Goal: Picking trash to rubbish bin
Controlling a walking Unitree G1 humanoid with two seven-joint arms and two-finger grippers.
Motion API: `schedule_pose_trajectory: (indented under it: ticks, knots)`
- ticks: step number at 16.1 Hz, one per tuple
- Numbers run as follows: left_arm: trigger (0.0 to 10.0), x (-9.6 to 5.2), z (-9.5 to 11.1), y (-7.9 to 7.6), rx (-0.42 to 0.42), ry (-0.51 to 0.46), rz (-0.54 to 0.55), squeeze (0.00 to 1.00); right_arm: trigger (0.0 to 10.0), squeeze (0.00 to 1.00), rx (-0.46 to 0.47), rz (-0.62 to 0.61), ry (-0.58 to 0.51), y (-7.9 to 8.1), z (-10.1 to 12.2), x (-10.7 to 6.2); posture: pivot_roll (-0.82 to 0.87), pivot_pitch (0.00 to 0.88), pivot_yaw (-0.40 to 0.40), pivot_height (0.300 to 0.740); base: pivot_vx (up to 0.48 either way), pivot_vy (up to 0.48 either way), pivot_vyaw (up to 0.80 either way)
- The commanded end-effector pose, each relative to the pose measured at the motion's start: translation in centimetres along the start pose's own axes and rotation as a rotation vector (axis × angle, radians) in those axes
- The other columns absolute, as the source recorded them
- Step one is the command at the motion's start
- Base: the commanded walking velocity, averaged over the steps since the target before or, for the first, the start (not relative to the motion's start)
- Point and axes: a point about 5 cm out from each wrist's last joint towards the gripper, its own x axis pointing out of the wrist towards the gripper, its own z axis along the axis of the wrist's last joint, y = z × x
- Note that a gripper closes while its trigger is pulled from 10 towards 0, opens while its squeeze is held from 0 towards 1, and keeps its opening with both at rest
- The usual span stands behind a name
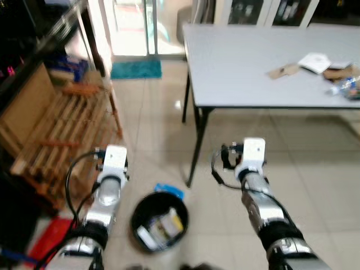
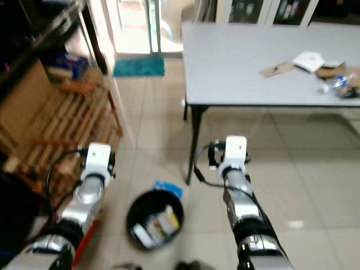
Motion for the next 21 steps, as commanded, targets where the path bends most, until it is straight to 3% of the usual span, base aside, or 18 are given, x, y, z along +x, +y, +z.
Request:
schedule_pose_trajectory:
  ticks: [1,18,21]
  knots:
    - [10.0,0.1,0.1,0.2,0.014,-0.002,0.011,0.00,10.0,0.00,-0.009,0.015,0.004,0.3,-0.1,0.0,-0.02,0.052,-0.040,0.740,0.000,-0.401,0.00]
    - [10.0,0.4,0.4,1.2,-0.012,0.005,0.064,0.00,10.0,0.00,-0.001,0.032,0.003,0.2,0.4,0.2,-0.01,0.115,-0.065,0.740,0.000,-0.400,0.00]
    - [10.0,0.4,0.5,1.3,-0.014,0.005,0.067,0.00,10.0,0.00,-0.043,0.057,-0.012,0.6,0.5,0.2,-0.01,0.119,-0.064,0.740,0.000,-0.399,0.27]
